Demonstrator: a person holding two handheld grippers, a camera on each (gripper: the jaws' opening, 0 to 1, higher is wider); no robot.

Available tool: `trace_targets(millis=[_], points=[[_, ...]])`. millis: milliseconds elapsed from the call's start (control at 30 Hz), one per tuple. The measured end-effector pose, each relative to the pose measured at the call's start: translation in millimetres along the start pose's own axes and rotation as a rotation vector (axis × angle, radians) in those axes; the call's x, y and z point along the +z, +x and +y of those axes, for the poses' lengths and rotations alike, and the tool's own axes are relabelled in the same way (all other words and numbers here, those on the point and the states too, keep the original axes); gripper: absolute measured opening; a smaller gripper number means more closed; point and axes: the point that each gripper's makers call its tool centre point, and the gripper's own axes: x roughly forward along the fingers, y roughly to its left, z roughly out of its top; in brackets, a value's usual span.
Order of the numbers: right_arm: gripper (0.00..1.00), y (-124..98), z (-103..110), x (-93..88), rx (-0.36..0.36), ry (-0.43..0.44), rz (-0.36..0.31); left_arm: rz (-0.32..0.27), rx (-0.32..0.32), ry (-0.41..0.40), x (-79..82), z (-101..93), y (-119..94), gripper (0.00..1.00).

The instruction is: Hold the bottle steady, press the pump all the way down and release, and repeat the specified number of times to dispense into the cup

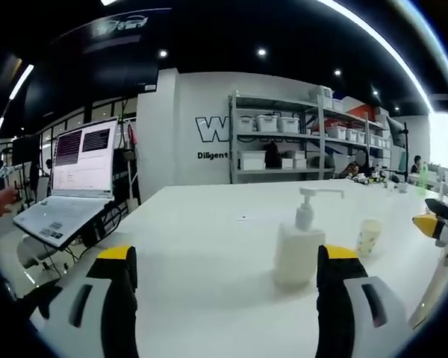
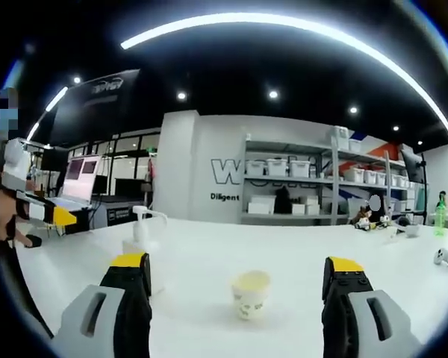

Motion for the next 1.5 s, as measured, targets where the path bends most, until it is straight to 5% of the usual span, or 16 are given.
trace_targets(millis=[167,233,533,1133,1267,1400,1500], points=[[0.92,-1,-13,8.3,-0.108,-0.084,-0.075,-0.018,0.036,0.012,0.2,1.9,3,0.96],[0.95,5,-6,1.0,-0.079,-0.014,-0.057,-0.024,0.034,0.024,-1.2,-1.7,6,0.96],[0.99,7,-4,4.2,-0.049,-0.035,-0.053,-0.028,0.007,0.042,-5.6,-7.4,4,0.98],[0.99,18,-35,11.7,-0.054,-0.003,-0.044,-0.044,0.036,0.112,9.4,14.6,17,0.97],[0.99,17,-54,15.4,-0.043,-0.09,-0.016,-0.028,0.059,0.11,9.3,36.6,18,0.95],[0.99,9,-88,17.8,-0.105,-0.088,-0.006,-0.02,0.122,0.104,7.6,67.7,12,0.96],[0.99,6,-89,11.9,-0.112,-0.077,0.007,-0.017,0.151,0.088,5.5,79.1,10,0.96]])
